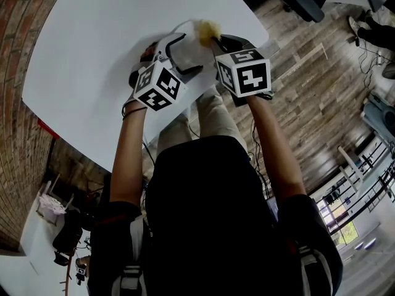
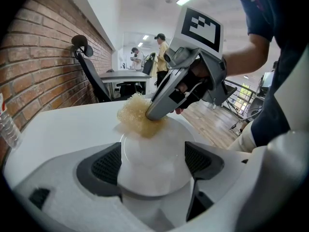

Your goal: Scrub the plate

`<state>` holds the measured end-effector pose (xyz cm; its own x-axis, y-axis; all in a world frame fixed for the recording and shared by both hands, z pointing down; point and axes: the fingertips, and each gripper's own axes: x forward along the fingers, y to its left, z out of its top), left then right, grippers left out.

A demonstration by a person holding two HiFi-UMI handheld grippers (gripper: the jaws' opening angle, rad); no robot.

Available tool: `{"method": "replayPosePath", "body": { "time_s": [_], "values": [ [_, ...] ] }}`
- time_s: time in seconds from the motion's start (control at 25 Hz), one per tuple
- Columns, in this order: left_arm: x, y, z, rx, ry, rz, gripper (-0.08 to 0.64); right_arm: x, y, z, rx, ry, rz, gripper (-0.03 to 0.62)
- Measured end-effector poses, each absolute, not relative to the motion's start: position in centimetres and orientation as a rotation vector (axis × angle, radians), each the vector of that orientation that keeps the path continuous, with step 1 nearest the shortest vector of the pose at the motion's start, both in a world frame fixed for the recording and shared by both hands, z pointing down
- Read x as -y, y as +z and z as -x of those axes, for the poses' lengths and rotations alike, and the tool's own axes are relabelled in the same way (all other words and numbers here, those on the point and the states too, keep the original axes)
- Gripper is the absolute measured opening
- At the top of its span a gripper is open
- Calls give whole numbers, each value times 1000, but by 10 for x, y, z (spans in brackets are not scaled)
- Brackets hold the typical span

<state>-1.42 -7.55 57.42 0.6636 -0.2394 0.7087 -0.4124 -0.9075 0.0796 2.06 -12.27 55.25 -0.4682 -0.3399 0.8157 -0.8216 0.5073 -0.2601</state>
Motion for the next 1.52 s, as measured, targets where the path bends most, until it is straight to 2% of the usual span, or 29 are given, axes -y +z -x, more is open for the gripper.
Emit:
{"method": "replayPosePath", "body": {
  "time_s": [1.52],
  "values": [
    [78, 575, 11, 530, 1067, -2652, 393, 77, 560, 16, 2066, 928, -776, 41]
  ]
}}
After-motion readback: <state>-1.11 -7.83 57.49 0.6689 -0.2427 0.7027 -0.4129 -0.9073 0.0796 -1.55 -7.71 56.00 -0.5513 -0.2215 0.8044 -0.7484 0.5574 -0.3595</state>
